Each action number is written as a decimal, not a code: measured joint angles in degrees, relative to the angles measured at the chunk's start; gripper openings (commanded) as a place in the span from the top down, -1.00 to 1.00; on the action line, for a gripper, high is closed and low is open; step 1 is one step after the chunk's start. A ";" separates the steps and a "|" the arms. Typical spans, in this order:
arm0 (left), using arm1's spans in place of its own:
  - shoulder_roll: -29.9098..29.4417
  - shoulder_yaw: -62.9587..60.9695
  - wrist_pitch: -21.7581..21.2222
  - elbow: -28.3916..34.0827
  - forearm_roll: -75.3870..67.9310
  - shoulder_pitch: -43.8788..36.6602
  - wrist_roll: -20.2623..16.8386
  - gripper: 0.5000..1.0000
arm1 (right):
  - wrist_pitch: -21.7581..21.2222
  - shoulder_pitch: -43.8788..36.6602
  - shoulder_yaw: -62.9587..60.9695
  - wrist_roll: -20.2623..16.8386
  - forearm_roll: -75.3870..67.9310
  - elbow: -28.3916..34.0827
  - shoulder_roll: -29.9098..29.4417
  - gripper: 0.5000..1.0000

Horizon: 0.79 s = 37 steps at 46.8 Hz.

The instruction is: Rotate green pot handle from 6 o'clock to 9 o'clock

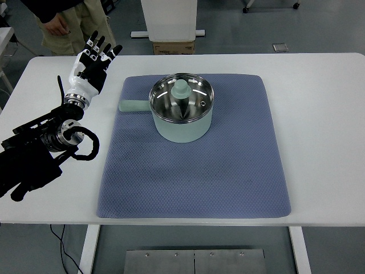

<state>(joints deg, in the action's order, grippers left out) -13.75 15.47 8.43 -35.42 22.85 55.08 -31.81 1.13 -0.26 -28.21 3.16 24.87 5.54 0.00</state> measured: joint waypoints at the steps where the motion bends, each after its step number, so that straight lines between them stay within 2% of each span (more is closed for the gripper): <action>1: 0.02 -0.01 0.00 0.00 0.00 0.00 0.00 -1.00 | 0.00 0.00 0.00 0.00 0.00 0.00 0.00 -1.00; 37: 0.71 -0.02 -0.08 0.05 -0.36 -0.88 -0.08 -1.00 | 0.00 0.00 -0.02 0.00 -0.07 0.00 0.00 -1.00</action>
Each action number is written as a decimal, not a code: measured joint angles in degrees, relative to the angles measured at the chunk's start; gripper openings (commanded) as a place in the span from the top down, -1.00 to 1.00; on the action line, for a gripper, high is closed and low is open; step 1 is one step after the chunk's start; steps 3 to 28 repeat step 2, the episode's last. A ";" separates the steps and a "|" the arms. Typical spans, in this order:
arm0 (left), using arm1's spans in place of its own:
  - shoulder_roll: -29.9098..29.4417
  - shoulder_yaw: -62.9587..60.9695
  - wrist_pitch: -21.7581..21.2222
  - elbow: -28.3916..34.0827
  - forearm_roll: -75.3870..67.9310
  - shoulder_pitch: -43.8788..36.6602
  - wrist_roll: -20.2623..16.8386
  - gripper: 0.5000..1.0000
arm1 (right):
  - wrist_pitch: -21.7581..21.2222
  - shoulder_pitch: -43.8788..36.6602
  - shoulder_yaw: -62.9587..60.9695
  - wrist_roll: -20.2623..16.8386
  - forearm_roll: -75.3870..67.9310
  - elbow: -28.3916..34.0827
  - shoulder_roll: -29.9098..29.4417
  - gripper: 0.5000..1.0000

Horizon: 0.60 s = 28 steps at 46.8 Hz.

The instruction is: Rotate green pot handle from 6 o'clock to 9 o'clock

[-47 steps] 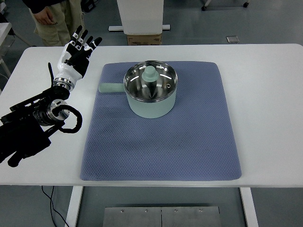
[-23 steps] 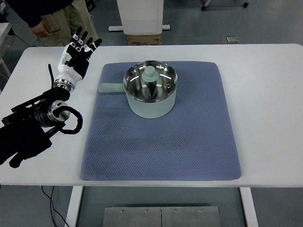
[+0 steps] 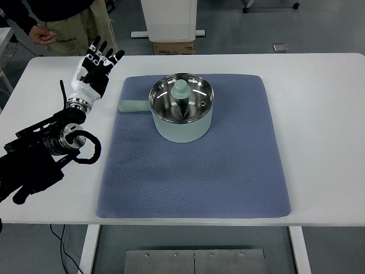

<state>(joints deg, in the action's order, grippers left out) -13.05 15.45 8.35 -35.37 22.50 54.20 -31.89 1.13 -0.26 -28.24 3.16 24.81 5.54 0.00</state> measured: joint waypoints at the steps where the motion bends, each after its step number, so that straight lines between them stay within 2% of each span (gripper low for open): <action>1: 0.02 0.00 0.00 0.01 0.00 0.00 -0.01 -1.00 | 0.00 0.00 -0.01 0.00 -0.01 0.00 0.00 -1.00; 28: 0.03 0.00 0.00 0.02 0.00 0.00 -0.02 -1.00 | 0.00 -0.01 -0.02 0.00 -0.01 0.00 0.00 -1.00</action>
